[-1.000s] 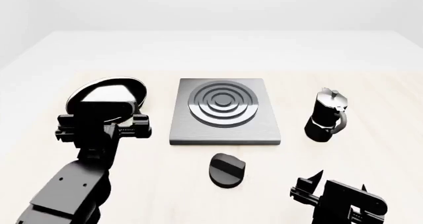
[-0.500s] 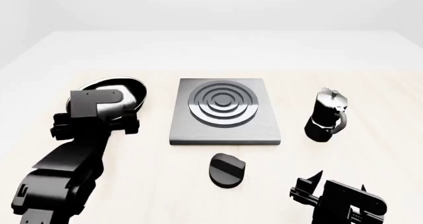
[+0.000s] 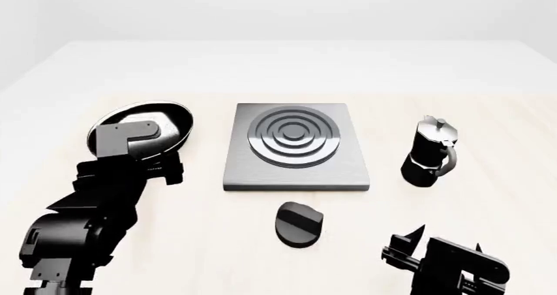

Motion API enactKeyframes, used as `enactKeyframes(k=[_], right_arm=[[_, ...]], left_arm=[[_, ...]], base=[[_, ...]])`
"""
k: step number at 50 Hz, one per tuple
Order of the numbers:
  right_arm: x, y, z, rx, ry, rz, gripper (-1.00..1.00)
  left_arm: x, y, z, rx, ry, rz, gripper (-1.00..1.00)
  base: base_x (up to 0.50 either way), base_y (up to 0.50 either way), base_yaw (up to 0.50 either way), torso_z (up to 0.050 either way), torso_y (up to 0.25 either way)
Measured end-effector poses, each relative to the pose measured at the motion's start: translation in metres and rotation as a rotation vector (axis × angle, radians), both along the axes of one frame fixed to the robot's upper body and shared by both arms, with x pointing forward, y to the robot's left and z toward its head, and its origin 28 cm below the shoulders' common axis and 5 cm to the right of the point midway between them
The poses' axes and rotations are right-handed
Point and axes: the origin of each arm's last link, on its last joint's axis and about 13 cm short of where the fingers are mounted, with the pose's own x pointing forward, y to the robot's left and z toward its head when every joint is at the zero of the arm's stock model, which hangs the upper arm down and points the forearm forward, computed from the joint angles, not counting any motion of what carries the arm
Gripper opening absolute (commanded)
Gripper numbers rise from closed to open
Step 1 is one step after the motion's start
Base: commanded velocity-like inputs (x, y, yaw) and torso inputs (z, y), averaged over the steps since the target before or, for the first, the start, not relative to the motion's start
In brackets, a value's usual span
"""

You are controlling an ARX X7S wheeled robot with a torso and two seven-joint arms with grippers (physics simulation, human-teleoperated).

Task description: Turn on the stove and put the frying pan on it.

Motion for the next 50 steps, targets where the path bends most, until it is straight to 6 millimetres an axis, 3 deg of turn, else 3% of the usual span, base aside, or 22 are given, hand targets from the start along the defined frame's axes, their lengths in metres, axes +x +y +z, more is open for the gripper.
enactKeyframes(k=[50], right_arm=[[-0.001, 0.0, 0.0, 0.005, -0.001, -0.005, 1.0]], left_arm=[[0.012, 0.019, -0.02, -0.034, 0.138, 0.078, 1.0]], base=[[0.0, 0.0, 0.0, 0.0, 0.0]])
